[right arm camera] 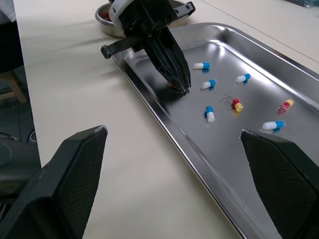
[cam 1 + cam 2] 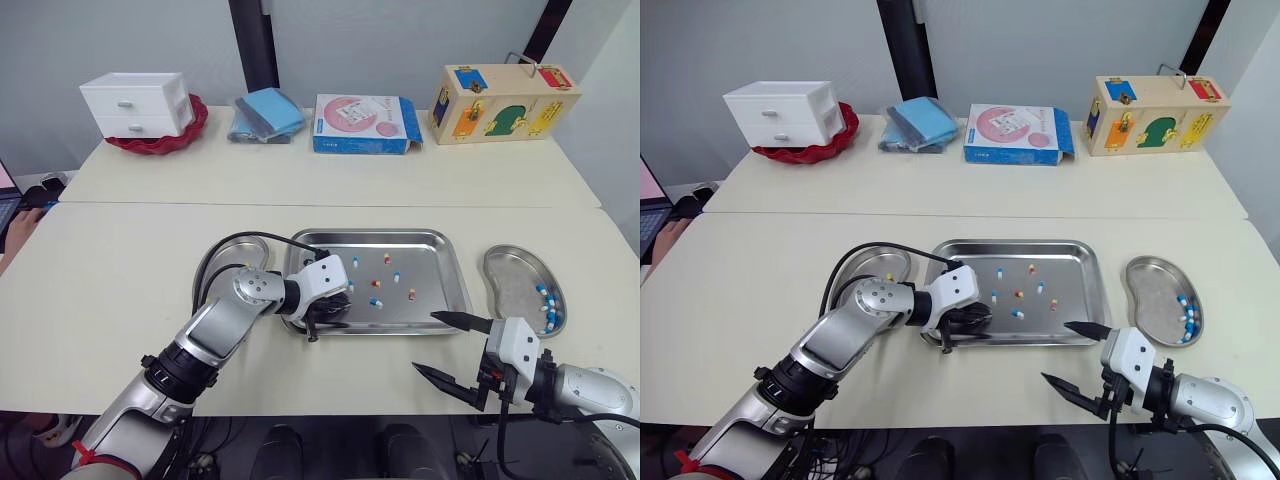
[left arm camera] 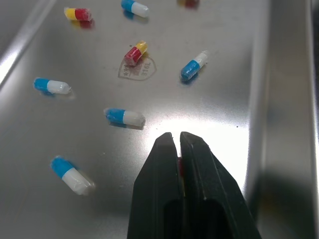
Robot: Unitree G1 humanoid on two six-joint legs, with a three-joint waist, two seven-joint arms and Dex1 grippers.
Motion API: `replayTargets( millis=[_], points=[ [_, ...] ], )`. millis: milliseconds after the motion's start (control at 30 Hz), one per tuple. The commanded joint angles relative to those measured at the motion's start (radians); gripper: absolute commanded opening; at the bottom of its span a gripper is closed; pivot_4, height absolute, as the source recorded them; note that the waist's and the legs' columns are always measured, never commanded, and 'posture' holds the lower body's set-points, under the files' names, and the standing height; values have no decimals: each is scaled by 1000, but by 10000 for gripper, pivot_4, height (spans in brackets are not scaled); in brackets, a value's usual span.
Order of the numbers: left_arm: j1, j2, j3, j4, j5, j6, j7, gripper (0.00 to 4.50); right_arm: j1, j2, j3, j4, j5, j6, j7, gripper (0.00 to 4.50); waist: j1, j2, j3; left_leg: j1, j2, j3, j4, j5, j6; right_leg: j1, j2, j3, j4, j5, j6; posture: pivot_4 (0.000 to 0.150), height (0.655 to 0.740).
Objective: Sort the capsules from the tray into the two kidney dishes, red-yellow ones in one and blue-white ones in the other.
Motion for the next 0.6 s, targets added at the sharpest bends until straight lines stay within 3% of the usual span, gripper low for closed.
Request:
replayTargets(
  millis=[33, 233, 600],
  points=[
    [-5, 9, 32, -61, -12, 37, -12, 357, 2, -1, -12, -15, 1, -26, 4, 45000, 0, 0, 0, 0, 0, 0, 0, 0, 0, 0, 0, 0, 0, 0, 0, 1500, 7400],
    [-25, 51, 105, -185, -75, 140, -39, 357, -4, 0, -4, -10, -5, -33, 4, 45000, -1, 0, 0, -1, 0, 0, 0, 0, 0, -1, 0, 0, 0, 0, 0, 1500, 7400],
    [9, 249, 376, -312, -251, 345, -72, 357, -51, -10, 22, 33, -31, -111, 63, 45000, -2, 0, 1, -1, 0, 0, 0, 0, 0, -1, 0, 0, 0, 0, 0, 1500, 7400]
  ],
)
